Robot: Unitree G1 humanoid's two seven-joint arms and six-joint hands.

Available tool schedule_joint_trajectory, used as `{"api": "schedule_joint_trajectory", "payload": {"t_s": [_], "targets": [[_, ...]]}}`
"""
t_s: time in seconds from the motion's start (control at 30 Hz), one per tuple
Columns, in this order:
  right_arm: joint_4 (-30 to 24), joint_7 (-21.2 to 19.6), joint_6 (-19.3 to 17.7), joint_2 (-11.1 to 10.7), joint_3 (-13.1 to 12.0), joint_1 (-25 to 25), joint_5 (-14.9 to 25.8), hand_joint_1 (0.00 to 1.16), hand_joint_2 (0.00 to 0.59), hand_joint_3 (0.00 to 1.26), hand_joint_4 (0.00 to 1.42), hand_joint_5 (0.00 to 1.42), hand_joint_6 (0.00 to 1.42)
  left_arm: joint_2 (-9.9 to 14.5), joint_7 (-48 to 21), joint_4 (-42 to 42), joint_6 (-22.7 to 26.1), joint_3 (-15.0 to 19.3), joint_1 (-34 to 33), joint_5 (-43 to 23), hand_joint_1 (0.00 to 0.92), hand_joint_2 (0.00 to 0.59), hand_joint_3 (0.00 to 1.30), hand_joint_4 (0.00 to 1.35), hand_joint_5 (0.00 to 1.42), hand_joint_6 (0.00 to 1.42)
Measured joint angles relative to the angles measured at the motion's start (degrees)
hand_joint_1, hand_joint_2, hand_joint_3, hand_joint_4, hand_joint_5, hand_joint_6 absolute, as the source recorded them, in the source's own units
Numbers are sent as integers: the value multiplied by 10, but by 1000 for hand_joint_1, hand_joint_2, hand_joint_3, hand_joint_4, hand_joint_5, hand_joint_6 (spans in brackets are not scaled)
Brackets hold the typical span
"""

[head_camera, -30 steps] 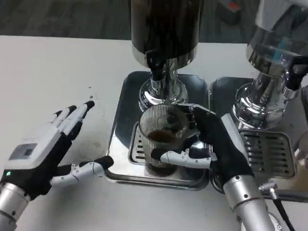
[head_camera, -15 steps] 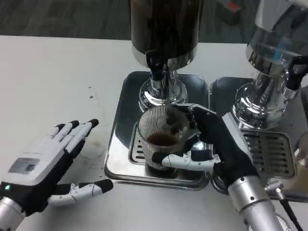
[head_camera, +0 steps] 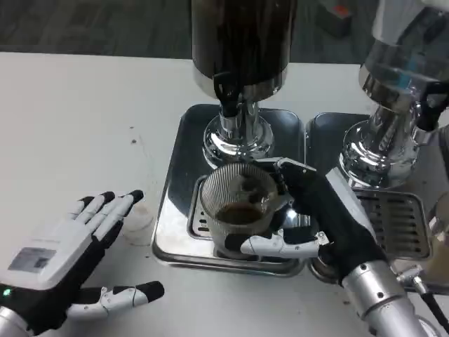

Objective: Grasp the cup under the faucet to collect the drink, then remove the cup.

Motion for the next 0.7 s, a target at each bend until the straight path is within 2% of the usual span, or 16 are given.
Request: {"api": "schedule_joint_trajectory", "payload": {"t_s": [0.3, 0.7], "targets": [[-64, 23, 12, -7, 1, 31, 4, 1079, 192, 548, 661, 752, 865, 0, 0, -32, 8, 9, 33, -6, 0, 102, 0, 0, 0, 0], [-109, 49, 35, -15, 13, 59, 13, 1064, 190, 553, 661, 752, 865, 0, -4, -66, 19, 27, 78, -24, 0, 102, 0, 0, 0, 0]]}}
